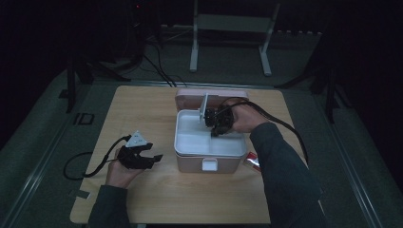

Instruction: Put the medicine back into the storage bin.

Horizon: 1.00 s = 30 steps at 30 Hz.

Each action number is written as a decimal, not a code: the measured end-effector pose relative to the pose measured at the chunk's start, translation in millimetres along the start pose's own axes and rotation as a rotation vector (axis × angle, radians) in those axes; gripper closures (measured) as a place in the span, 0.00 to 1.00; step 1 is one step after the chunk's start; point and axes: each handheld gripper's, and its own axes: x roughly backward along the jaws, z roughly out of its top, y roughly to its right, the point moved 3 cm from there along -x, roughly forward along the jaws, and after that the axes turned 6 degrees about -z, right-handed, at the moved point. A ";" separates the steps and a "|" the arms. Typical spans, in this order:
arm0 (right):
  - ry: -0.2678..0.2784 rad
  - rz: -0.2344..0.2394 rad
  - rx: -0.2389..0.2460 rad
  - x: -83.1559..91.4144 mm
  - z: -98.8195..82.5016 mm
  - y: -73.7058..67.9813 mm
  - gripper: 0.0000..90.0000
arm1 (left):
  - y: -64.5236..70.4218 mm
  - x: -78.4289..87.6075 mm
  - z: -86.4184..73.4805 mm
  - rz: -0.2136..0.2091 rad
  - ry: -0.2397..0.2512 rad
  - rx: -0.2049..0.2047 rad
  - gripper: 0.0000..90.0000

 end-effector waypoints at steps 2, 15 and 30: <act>0.016 0.001 0.005 3.8 -1.1 -0.2 0.99 | -0.3 0.2 -0.1 0.000 -0.001 0.001 0.40; 0.017 0.009 0.025 21.8 -9.2 -8.3 0.99 | -1.2 2.1 -0.6 0.000 0.007 0.009 0.40; -0.014 -0.017 -0.027 30.5 -56.3 -10.9 0.99 | -1.1 -0.8 -2.4 -0.003 -0.003 0.010 0.40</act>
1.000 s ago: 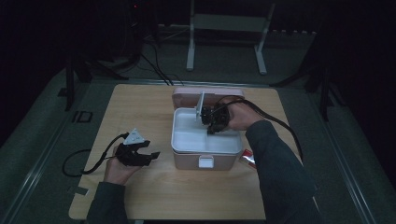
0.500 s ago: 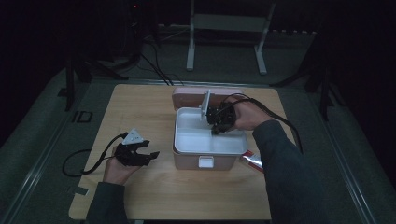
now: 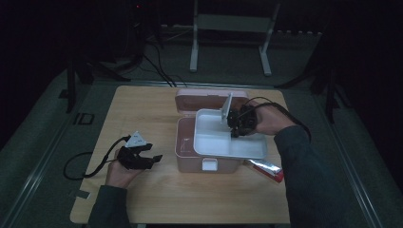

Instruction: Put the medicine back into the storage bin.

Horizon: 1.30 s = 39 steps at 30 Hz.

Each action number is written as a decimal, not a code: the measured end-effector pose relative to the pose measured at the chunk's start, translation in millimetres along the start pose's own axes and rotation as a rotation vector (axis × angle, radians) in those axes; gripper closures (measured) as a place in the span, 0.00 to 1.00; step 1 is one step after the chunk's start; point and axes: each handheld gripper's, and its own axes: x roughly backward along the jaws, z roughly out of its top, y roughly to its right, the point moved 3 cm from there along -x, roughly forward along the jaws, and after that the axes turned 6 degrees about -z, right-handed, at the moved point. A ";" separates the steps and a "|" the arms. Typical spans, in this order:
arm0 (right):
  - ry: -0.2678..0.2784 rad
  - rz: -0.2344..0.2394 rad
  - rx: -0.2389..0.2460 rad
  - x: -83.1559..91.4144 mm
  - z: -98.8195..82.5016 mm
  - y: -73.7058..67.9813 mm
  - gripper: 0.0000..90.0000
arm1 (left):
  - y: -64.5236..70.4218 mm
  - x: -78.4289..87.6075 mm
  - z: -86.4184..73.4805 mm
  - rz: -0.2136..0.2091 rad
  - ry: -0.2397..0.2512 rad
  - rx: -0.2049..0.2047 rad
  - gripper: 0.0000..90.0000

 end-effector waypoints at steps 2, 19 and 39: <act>0.011 -0.003 -0.016 2.0 -8.4 -0.5 0.99 | -0.1 -0.1 0.0 -0.001 0.000 0.000 0.40; 0.005 -0.005 -0.140 11.3 -72.8 -3.1 0.99 | -1.0 0.7 -0.4 -0.001 0.002 -0.001 0.40; -0.026 -0.004 -0.297 14.5 -147.3 -1.5 0.99 | -1.6 -0.5 -1.4 -0.008 -0.002 0.005 0.40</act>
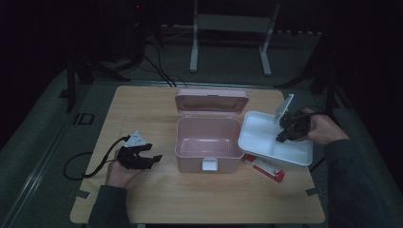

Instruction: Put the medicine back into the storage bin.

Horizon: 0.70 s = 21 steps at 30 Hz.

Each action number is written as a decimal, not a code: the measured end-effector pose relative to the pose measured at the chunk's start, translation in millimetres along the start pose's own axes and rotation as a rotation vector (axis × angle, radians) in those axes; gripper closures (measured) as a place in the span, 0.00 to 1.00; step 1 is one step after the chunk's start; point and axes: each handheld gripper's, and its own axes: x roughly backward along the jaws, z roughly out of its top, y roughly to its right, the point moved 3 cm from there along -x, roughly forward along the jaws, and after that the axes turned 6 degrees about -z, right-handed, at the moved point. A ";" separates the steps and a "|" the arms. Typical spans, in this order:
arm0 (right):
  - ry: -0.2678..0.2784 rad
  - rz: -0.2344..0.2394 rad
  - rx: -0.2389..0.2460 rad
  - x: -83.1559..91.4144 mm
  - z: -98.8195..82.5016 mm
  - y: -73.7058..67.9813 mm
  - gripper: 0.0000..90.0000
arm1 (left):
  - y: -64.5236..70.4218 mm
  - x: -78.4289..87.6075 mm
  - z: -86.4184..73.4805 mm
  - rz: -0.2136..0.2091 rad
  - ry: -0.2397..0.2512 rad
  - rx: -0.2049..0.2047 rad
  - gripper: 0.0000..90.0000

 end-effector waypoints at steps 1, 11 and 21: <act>-0.001 -0.001 -0.004 0.1 -2.3 1.5 0.99 | 0.1 0.0 0.0 -0.001 0.000 0.000 0.40; 0.006 -0.043 -0.099 -3.3 -17.6 18.1 0.99 | -0.5 -0.2 -0.2 0.000 0.000 0.002 0.40; -0.009 -0.070 -0.175 -33.0 -14.6 32.8 0.99 | -0.3 -1.2 -0.4 -0.004 0.002 0.003 0.40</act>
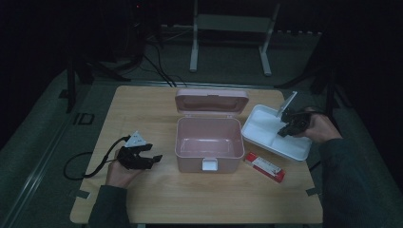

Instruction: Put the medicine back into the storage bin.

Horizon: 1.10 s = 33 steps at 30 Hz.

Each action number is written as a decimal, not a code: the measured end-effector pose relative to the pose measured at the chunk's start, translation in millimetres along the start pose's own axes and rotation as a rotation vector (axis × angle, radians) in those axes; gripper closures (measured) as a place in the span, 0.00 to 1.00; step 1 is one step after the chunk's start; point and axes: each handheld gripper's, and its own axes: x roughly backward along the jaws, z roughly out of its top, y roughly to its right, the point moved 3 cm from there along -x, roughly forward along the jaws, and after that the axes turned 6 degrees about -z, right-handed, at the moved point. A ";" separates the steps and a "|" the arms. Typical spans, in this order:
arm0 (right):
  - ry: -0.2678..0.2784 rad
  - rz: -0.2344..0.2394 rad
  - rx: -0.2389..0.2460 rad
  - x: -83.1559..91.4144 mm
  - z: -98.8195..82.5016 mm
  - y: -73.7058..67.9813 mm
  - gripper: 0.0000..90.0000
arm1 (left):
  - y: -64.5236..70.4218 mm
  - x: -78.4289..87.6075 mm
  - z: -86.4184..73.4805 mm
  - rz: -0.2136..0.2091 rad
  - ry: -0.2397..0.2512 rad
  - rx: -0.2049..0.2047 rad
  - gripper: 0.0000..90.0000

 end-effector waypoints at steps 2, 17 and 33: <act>0.000 -0.001 -0.001 -8.3 1.6 1.0 0.99 | 0.3 -0.5 0.0 -0.002 -0.002 -0.001 0.40; -0.041 0.003 -0.020 -70.4 2.9 6.0 0.99 | 0.7 0.2 0.3 -0.002 0.001 -0.001 0.40; -0.071 -0.023 -0.043 -99.7 1.0 6.9 0.97 | 0.5 2.1 0.2 0.000 0.006 -0.002 0.40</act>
